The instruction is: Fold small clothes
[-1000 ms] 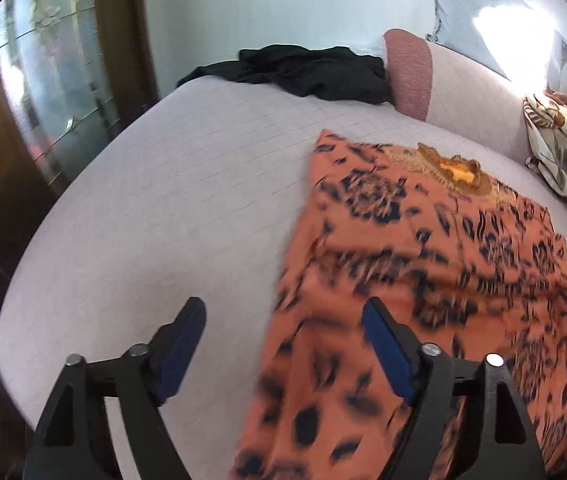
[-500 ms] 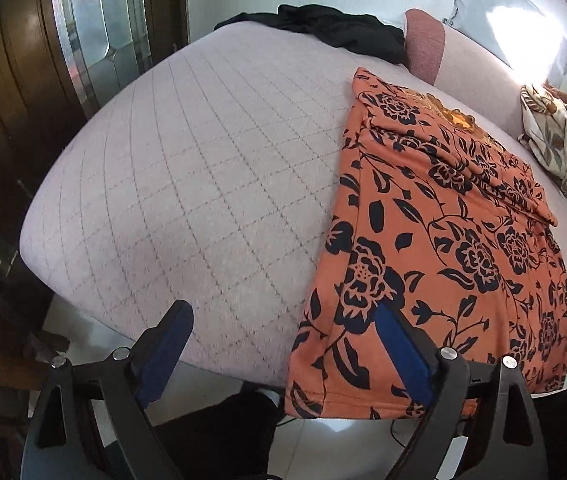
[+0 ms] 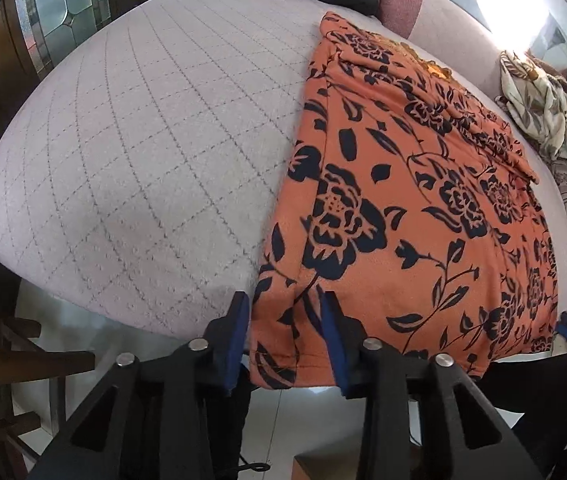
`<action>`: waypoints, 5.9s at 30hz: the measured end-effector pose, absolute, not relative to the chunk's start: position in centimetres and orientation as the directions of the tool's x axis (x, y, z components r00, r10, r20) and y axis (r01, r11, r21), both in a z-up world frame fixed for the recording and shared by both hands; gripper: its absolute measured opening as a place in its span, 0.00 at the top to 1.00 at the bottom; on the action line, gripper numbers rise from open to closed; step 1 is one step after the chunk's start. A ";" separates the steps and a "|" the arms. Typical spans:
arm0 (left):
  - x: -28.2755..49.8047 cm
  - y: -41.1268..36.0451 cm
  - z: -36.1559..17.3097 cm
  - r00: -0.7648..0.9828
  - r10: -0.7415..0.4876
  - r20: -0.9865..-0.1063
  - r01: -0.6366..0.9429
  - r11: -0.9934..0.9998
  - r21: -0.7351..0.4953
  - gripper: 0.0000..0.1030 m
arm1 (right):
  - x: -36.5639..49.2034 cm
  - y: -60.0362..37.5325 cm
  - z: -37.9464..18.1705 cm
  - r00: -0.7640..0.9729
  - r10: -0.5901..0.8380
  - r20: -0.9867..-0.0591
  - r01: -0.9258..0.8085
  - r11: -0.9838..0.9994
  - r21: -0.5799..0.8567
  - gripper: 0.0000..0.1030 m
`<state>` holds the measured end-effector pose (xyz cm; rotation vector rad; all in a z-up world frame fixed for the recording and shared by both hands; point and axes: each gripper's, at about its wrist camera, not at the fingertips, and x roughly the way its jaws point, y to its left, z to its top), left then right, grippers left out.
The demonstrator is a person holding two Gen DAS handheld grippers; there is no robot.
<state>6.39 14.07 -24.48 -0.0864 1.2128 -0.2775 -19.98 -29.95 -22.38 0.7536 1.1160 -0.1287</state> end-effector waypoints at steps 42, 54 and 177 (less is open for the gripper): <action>7.2 12.3 -26.4 0.193 -0.301 -0.934 0.223 0.940 -0.257 0.88 | -18.0 -29.0 -23.0 0.280 0.329 -0.902 0.374 0.828 0.418 0.63; 9.0 13.9 -20.6 0.186 -0.520 -0.834 0.253 0.845 -0.470 0.90 | -18.0 -29.2 -17.7 0.417 0.459 -0.784 0.239 0.777 0.582 0.93; 26.0 -5.9 -22.4 0.544 -0.114 -0.831 0.194 0.981 -0.007 0.14 | 7.5 -29.9 -20.9 0.556 0.217 -0.802 0.312 0.840 0.443 0.69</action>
